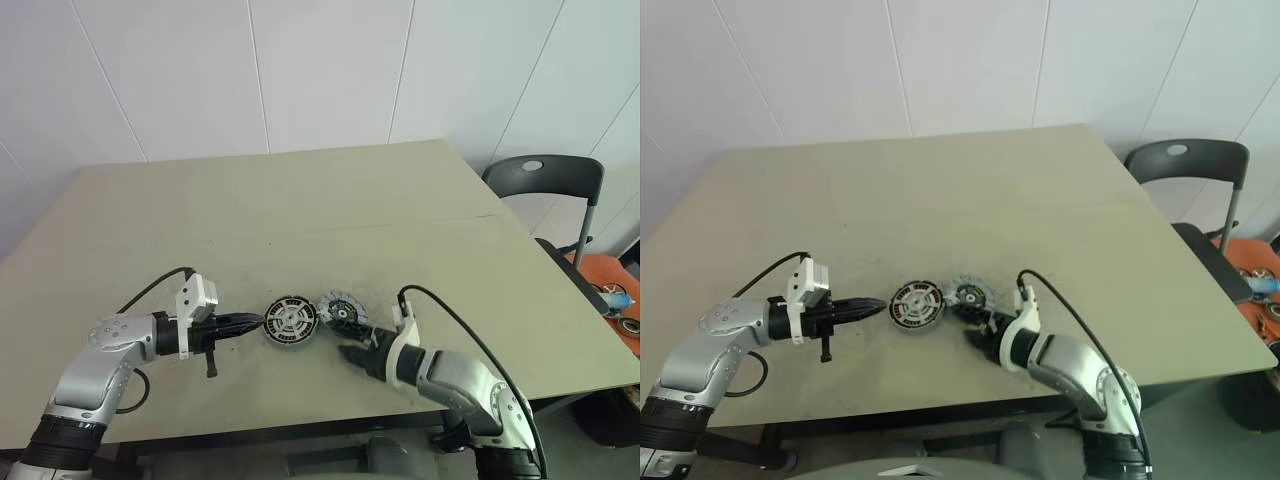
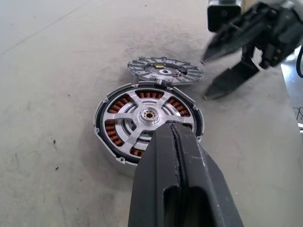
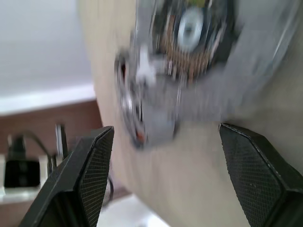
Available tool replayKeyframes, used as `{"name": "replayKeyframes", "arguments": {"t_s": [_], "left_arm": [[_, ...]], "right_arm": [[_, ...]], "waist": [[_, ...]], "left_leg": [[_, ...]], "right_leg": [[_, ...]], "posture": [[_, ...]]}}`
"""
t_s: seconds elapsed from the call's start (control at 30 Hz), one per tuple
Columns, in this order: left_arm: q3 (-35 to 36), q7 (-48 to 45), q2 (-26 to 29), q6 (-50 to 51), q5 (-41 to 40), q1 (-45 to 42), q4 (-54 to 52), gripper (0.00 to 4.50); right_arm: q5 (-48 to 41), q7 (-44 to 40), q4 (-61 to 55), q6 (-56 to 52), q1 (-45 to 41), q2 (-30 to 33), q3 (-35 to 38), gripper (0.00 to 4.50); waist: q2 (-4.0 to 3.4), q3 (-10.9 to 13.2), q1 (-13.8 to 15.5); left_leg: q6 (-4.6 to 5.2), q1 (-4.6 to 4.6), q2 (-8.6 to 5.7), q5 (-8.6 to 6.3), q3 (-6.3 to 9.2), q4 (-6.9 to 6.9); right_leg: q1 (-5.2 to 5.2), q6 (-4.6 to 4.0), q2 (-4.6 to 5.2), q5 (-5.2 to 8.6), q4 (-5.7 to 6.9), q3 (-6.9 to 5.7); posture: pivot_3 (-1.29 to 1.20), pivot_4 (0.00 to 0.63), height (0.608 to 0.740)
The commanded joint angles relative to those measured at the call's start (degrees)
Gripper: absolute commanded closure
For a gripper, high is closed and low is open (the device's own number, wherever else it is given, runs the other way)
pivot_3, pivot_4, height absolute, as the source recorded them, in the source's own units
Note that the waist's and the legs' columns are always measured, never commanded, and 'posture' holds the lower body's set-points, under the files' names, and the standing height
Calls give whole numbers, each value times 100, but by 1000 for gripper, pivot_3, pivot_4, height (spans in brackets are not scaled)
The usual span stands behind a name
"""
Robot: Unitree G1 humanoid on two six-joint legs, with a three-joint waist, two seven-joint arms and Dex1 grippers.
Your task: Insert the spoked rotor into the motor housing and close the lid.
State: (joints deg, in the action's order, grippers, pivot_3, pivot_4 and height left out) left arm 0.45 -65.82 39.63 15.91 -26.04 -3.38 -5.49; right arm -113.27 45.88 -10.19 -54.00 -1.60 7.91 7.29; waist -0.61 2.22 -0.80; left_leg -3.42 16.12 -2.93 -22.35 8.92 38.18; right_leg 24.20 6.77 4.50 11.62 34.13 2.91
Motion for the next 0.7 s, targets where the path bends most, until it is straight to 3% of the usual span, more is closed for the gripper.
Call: {"name": "replayKeyframes", "arguments": {"t_s": [0.03, 0.1, 0.2, 0.47, 0.57, 0.7], "left_arm": [[105, -28, 5, -197, 39, -76, 60, 4500], [93, -19, -8, -242, 74, -97, 110, 4500], [86, 1, -34, -297, 113, -158, 205, 4500], [79, 75, -51, -234, 167, -322, 218, 4500], [80, 107, -51, -205, 162, -339, 184, 4500], [87, 133, -44, -170, 152, -373, 169, 4500]], "right_arm": [[27, 152, 150, 581, -212, 109, 185, 795], [27, 104, 247, 717, -303, 98, 140, 795], [27, 30, 265, 816, -374, 21, 0, 1400], [102, -549, 354, 693, -775, 142, -309, 3979], [383, -978, 368, 611, -1057, 280, -332, 3979], [1427, -1787, 394, 347, -1417, 766, -476, 3979]], "waist": [[0, 0, -1], [0, 0, -9], [0, -1, -9], [-6, 3, -34], [-8, 4, -26], [-8, 4, 5]], "left_leg": [[0, 0, 0, 0, 0, -1], [2, 1, 1, -1, 1, -3], [3, 3, 1, -2, 0, -3], [5, 4, 1, -3, 0, -3], [6, 2, 1, -3, -1, -3], [6, 0, 1, -3, 1, -3]], "right_leg": [[1, 0, 0, -1, 0, 0], [4, -12, -1, -8, 0, 0], [6, -22, -1, -15, -2, 0], [13, -23, -2, -15, -3, 1], [21, -23, -2, -15, -4, 2], [30, -23, -2, -16, -6, 1]], "posture": [[0, 0, 740], [0, 0, 740], [0, 0, 740], [0, 0, 740], [0, 0, 740], [0, 0, 740]]}}
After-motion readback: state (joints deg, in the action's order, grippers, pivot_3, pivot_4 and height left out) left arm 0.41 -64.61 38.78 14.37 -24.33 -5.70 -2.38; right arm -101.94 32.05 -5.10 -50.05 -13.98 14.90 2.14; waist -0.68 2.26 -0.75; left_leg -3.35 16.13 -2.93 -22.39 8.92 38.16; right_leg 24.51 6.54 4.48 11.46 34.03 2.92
